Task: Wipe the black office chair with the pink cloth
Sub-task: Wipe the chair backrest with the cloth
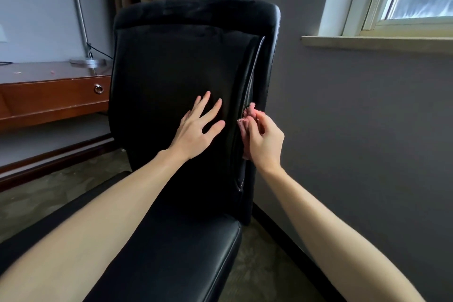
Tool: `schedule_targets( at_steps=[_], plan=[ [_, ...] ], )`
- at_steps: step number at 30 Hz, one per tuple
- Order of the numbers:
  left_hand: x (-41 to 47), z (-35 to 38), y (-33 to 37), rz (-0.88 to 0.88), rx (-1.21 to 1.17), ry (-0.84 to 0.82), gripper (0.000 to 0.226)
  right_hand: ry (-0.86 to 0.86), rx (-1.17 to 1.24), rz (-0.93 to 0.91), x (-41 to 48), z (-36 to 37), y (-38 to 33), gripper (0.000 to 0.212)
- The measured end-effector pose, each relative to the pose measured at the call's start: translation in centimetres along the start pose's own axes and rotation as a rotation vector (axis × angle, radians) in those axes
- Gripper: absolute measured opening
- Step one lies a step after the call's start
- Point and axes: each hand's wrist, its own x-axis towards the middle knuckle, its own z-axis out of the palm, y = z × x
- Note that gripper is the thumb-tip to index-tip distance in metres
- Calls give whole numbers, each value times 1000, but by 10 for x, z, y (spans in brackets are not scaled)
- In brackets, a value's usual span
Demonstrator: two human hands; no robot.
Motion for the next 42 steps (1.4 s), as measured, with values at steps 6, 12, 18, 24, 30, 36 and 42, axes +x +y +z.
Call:
schedule_targets(
  at_steps=[6, 12, 18, 24, 30, 36, 42],
  plan=[
    [27, -27, 17, -8, -58, 207, 26, 214, -143, -109, 85, -14, -36, 23],
    [26, -28, 24, -95, -170, 237, 57, 162, -121, -26, 95, -6, -19, 27],
    [40, -6, 35, -89, -31, 87, 70, 12, -235, -46, 50, -12, 30, 24],
    [41, -5, 32, -100, -5, 98, 68, 12, -208, 100, 33, -32, 50, 26],
    [41, -5, 32, -105, -12, 105, 68, 112, -12, 80, 92, -7, -8, 22],
    [42, -1, 33, -99, 12, 111, 67, 14, 32, 123, 56, 5, 12, 34],
    [42, -1, 32, -100, 19, 108, 66, -37, 138, 269, 28, 3, 23, 38]
  ],
)
